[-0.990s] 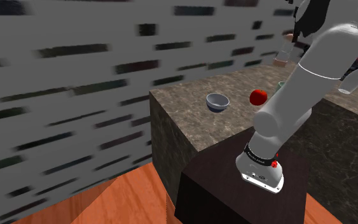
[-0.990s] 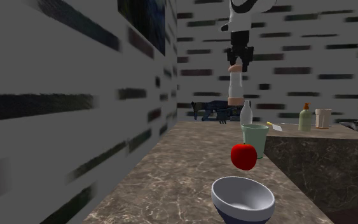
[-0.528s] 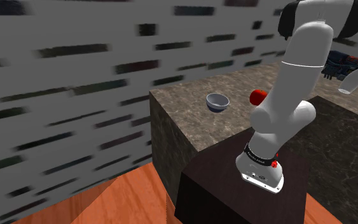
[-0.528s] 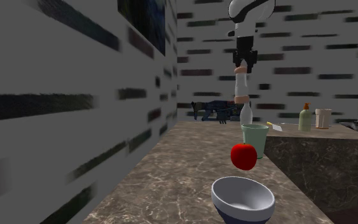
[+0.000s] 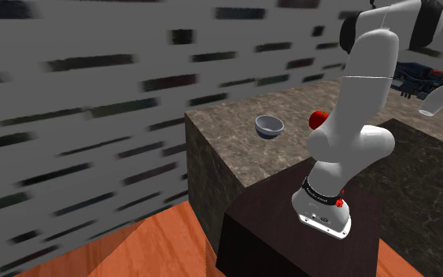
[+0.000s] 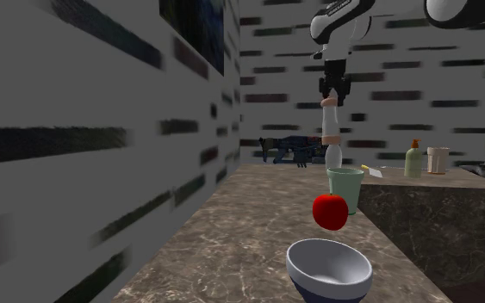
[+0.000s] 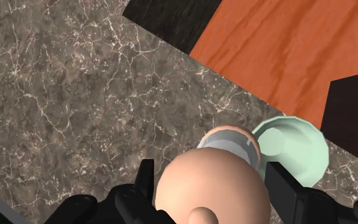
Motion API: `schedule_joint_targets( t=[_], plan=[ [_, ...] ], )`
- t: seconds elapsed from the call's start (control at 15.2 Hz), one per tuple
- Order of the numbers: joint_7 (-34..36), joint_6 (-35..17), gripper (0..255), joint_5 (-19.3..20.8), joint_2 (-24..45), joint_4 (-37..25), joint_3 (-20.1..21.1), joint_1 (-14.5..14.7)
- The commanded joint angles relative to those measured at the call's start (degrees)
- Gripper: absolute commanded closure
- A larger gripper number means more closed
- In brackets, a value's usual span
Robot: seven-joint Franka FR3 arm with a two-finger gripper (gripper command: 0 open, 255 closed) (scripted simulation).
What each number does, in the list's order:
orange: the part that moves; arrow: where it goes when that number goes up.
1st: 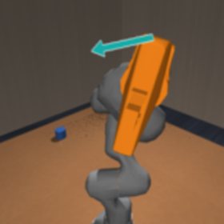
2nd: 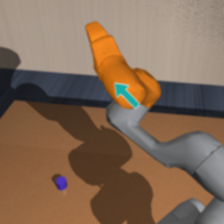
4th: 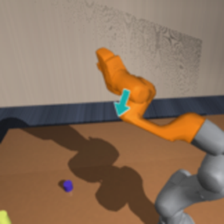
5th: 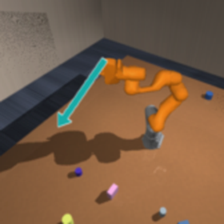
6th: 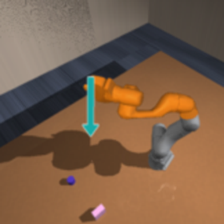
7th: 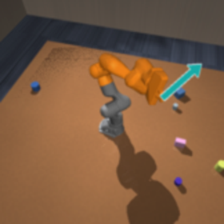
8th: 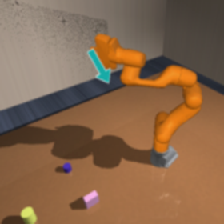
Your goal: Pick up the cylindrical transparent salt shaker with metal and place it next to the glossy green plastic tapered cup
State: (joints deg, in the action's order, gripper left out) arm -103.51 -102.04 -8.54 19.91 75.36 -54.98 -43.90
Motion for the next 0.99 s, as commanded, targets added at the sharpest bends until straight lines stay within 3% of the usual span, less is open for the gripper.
schedule_joint_targets(
  t=[0.0, 0.92],
  plan=[
    [0.3, -1.8, 255, 0.5, -0.6, 2.3, -0.1, 0.8],
    [1.8, -13.3, 255, 2.2, -2.4, 15.4, -0.3, 4.2]
  ],
)
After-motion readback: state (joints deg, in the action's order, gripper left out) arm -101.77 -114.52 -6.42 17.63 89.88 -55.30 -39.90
